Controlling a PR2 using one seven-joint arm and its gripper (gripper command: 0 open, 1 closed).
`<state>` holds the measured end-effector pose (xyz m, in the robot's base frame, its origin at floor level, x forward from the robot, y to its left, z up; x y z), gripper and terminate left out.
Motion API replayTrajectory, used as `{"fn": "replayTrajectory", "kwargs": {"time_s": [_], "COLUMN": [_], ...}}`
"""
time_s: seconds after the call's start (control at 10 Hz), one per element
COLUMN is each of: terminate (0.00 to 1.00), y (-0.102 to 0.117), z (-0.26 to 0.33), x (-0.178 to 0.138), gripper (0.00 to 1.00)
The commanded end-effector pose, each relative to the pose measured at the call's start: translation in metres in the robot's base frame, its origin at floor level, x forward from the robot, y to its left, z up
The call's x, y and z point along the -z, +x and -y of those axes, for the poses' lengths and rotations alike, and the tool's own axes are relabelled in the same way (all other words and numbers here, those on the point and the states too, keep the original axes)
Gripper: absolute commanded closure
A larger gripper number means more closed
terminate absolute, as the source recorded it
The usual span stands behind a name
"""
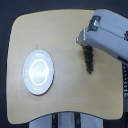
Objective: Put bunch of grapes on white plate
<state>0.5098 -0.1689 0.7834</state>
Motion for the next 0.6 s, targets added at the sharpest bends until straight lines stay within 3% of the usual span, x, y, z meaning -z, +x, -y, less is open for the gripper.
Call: {"fn": "replayTrajectory", "kwargs": {"time_s": [0.0, 0.5], "terminate": [0.00, 0.00], "y": [0.001, -0.001], "z": [-0.009, -0.012], "x": [0.041, 0.065], "gripper": [0.00, 0.00]}}
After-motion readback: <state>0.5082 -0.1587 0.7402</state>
